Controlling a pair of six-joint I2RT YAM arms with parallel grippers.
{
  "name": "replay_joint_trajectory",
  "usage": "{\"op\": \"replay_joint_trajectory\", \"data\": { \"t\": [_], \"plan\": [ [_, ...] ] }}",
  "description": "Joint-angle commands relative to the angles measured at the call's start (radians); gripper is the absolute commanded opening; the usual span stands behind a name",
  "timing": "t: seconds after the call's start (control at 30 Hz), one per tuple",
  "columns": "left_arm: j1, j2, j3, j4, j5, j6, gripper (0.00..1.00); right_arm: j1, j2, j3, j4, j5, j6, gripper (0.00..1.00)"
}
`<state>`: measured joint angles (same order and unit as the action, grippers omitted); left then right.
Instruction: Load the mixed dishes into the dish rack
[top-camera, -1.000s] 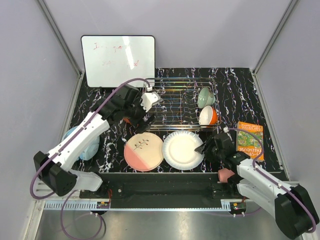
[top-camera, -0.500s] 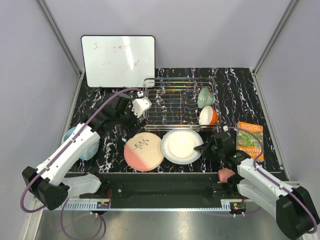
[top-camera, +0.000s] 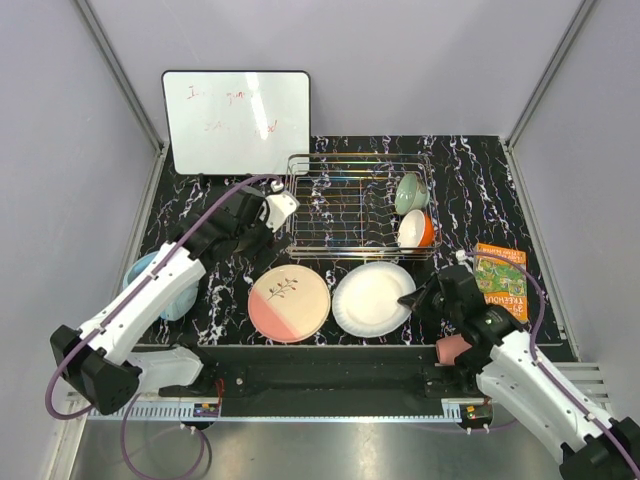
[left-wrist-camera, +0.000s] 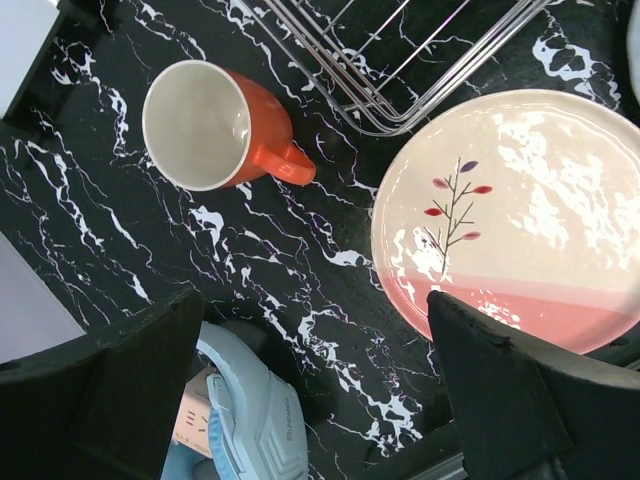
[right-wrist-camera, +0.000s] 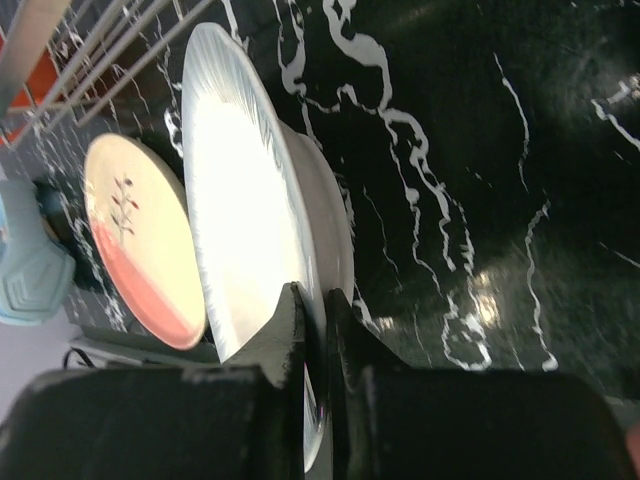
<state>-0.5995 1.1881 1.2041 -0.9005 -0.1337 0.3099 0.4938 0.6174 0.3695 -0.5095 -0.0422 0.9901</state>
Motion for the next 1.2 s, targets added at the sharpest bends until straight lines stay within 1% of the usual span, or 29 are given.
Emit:
{"op": "replay_joint_trajectory", "data": {
  "t": [0.0,0.03,0.07,0.13,0.17,0.23,0.27,0.37,0.4,0.43,0.47,0.5,0.57,0.6,0.63,0.67,0.7,0.73,0.77,0.8,0.83,0.9,0.93,1.1,1.17],
  "plan": [
    [0.009,0.021,0.049,0.026,-0.044,-0.046,0.99,0.025,-0.034,0.147,-0.149,-0.053,-0.117,0.0],
    [0.012,0.028,0.06,0.028,-0.04,-0.064,0.99,0.025,-0.035,0.184,-0.144,-0.079,-0.186,0.0],
    [0.02,0.039,0.074,0.032,-0.032,-0.071,0.99,0.025,-0.019,0.286,-0.179,-0.091,-0.226,0.0],
    [0.029,0.05,0.109,0.051,-0.017,-0.106,0.99,0.025,0.005,0.405,-0.239,-0.087,-0.331,0.0],
    [0.039,0.065,0.123,0.052,-0.008,-0.12,0.99,0.025,0.033,0.516,-0.247,-0.082,-0.358,0.0],
    [0.043,0.088,0.161,0.052,0.003,-0.134,0.99,0.025,0.059,0.61,-0.253,-0.071,-0.415,0.0],
    [0.043,0.111,0.172,0.052,0.002,-0.135,0.99,0.025,0.086,0.69,-0.248,-0.058,-0.435,0.0],
    [0.046,0.152,0.19,0.054,0.005,-0.147,0.99,0.026,0.134,0.818,-0.204,-0.022,-0.54,0.0],
    [0.047,0.162,0.189,0.055,0.014,-0.152,0.99,0.026,0.148,0.842,-0.187,-0.013,-0.621,0.0],
    [0.049,0.172,0.189,0.057,0.019,-0.155,0.99,0.026,0.181,0.894,-0.164,0.031,-0.663,0.0],
    [0.049,0.194,0.189,0.055,0.023,-0.158,0.99,0.025,0.202,0.92,-0.153,0.06,-0.717,0.0],
    [0.049,0.205,0.189,0.057,0.031,-0.17,0.99,0.025,0.22,0.946,-0.143,0.082,-0.828,0.0],
    [0.052,0.232,0.19,0.066,0.037,-0.184,0.97,0.025,0.258,0.977,-0.069,0.108,-0.973,0.0],
    [0.052,0.241,0.192,0.069,0.039,-0.199,0.96,0.025,0.258,0.97,-0.023,0.104,-1.14,0.0],
    [0.052,0.255,0.196,0.069,0.042,-0.209,0.95,0.025,0.252,0.935,0.091,0.102,-1.225,0.0],
    [0.053,0.261,0.199,0.072,0.048,-0.213,0.93,0.025,0.252,0.916,0.156,0.117,-1.293,0.0],
    [0.053,0.265,0.206,0.072,0.066,-0.224,0.93,0.025,0.255,0.901,0.217,0.128,-1.435,0.0],
    [0.053,0.272,0.207,0.075,0.071,-0.229,0.93,0.026,0.281,0.889,0.295,0.122,-1.509,0.0],
    [0.053,0.277,0.209,0.078,0.074,-0.233,0.93,0.026,0.303,0.891,0.319,0.122,-1.577,0.0],
    [0.053,0.281,0.212,0.08,0.081,-0.236,0.93,0.025,0.33,0.902,0.331,0.123,-1.702,0.0],
    [0.053,0.289,0.212,0.081,0.083,-0.236,0.93,0.025,0.391,0.933,0.335,0.131,-1.764,0.0],
    [0.053,0.301,0.21,0.087,0.079,-0.235,0.93,0.025,0.451,0.963,0.357,0.139,-1.904,0.0],
    [0.055,0.312,0.209,0.092,0.075,-0.235,0.93,0.023,0.506,0.989,0.37,0.157,-1.941,0.0],
    [0.058,0.364,0.221,0.114,0.052,-0.23,0.93,0.02,0.657,1.068,0.404,0.169,-2.166,0.0],
    [0.06,0.403,0.244,0.114,0.046,-0.23,0.93,0.015,0.725,1.102,0.408,0.166,-2.228,0.0]
  ]
}}
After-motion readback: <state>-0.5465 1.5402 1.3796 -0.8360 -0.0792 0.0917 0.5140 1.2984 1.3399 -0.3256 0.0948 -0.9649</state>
